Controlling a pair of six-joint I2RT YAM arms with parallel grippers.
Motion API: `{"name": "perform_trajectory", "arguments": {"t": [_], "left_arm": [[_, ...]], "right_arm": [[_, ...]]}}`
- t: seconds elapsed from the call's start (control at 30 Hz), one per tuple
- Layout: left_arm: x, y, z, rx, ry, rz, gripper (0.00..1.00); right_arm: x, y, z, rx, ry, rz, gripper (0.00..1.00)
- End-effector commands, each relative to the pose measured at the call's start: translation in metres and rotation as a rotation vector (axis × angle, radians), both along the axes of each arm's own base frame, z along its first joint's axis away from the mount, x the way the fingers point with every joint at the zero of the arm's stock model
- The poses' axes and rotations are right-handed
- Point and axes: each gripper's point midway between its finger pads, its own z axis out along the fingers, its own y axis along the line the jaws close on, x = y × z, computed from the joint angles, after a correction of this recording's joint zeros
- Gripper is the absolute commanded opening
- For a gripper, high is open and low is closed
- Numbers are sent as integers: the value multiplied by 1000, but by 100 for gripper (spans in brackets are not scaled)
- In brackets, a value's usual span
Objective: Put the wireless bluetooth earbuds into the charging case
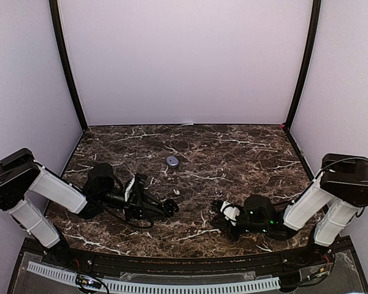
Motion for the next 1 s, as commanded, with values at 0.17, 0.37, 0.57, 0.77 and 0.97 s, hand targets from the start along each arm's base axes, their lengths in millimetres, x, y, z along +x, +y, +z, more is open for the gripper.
{"name": "perform_trajectory", "arguments": {"t": [0.17,0.37,0.57,0.77,0.97], "left_arm": [[-3,0,6,-15,-13,-16,24],[-3,-1,6,-13,-14,-17,24],[-2,-2,7,-15,-17,-19,24],[-1,-3,9,-19,-21,-21,24],[-1,-4,9,-28,-33,-29,23]], "right_arm": [[-6,-16,-18,-77,35,-21,17],[-6,-16,-12,-66,23,-20,14],[-5,-13,2,-46,6,-11,12],[-5,-10,14,-40,-10,8,11],[-8,-4,29,-31,-27,51,9]]}}
